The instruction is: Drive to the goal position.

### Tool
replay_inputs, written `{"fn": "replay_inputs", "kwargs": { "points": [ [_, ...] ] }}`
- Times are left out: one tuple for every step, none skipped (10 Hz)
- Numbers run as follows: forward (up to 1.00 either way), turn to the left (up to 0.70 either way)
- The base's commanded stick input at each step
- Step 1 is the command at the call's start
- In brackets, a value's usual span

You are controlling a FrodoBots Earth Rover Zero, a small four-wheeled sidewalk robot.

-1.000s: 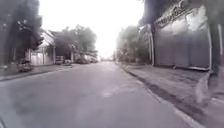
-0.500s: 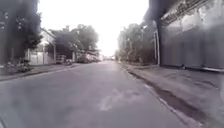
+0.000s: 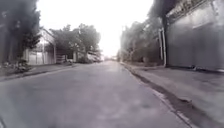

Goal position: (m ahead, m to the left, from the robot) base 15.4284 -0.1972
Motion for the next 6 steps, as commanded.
{"fn": "replay_inputs", "kwargs": {
  "points": [
    [1.00,0.00],
    [1.00,0.00],
    [1.00,0.00],
    [1.00,0.00],
    [1.00,0.00],
    [1.00,0.00]
  ]
}}
